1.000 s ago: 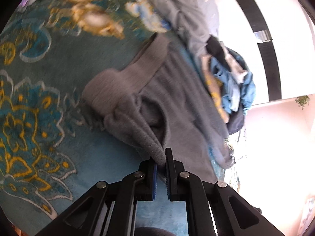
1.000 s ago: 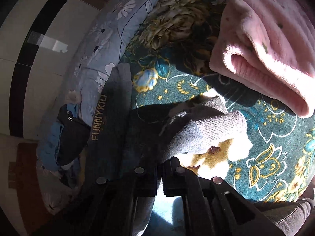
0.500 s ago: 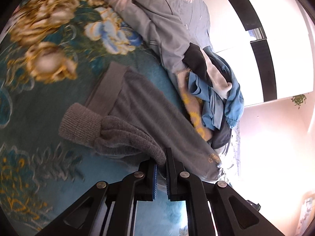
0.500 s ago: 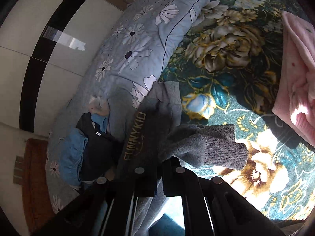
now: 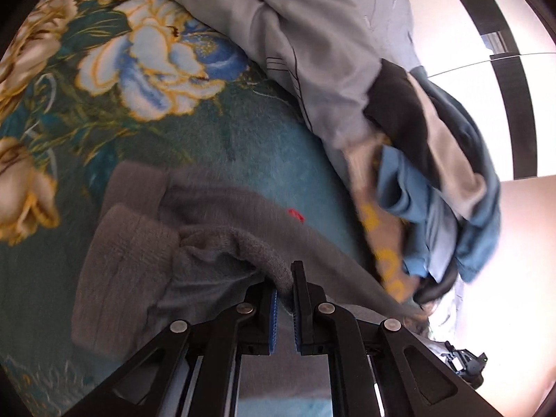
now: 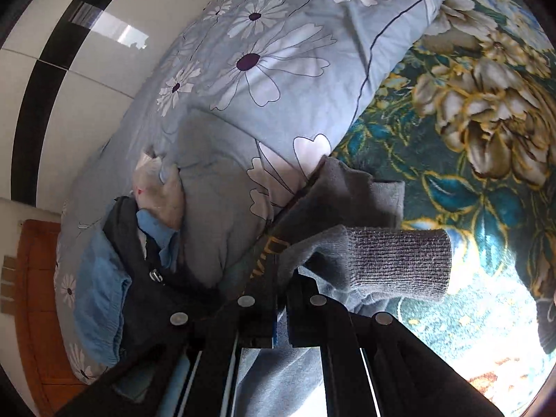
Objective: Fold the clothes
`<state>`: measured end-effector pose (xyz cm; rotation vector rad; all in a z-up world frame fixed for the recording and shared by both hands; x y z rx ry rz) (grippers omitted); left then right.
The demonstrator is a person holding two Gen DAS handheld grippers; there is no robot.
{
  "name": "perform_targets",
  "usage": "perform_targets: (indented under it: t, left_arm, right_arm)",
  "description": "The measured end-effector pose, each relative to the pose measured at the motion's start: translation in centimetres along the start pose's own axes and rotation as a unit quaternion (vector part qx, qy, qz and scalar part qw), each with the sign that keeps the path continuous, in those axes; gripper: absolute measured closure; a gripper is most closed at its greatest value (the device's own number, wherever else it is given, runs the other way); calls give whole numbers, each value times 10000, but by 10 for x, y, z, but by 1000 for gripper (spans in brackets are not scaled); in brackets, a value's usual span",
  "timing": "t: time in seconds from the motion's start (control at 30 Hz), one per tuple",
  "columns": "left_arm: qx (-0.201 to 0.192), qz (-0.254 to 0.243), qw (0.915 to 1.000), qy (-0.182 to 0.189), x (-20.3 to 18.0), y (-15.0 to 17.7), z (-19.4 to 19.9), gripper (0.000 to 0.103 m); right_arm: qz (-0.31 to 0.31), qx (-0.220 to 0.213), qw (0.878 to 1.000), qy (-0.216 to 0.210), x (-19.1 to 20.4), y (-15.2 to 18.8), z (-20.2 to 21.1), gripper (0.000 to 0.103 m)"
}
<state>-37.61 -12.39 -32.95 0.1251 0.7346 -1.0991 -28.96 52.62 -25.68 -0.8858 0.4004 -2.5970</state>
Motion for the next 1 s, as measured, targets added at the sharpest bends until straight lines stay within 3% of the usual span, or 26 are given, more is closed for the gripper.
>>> perform_targets:
  t: [0.13,0.27,0.33,0.4,0.5,0.53,0.7,0.83,1.0]
  left_arm:
    - [100,12,9997,-234,1,-12,-33,92]
    - [44,-83,10000,-26,-8,-8,-25,81]
    - [12,-134,9999,92,-13,-6,-19,54]
    - [-21,-185,9996,210,-18,-3,-14,45]
    - [-256,-340,9985,351,-24,1,11,45]
    - [-410,-319,9984,240,-17,4,23,45]
    - [-1222,-78,9910,-541,33,22,83,40]
    - [-947,843,9900,-621,84,56,77,40]
    - [-821,1069,9891,-593,94,66,50,41]
  right_arm:
    - [113,64,9998,-143,7,-2,-9,100]
    - [200,90,9992,-333,12,-2,-11,99]
    - [244,104,9987,-427,14,-3,-12,99]
    - [287,117,9982,-522,17,-3,-13,97]
    - [352,137,9971,-664,21,-3,-14,65]
    - [374,144,9967,-711,22,-3,-15,54]
    - [322,76,9952,-916,-10,9,16,46]
    - [245,22,9941,-1055,-43,21,45,45]
    - [-152,327,9962,-798,-91,45,25,45]
Point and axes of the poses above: each gripper's, at about its wrist camera, not at the fingertips, and z roughly against the way its jaws point, x to its left, y to its underside, the point moved 9 cm from there along -z, roughly the way its jaws point, and after that the axes turned 14 degrees about -x, right-handed, at the moved point
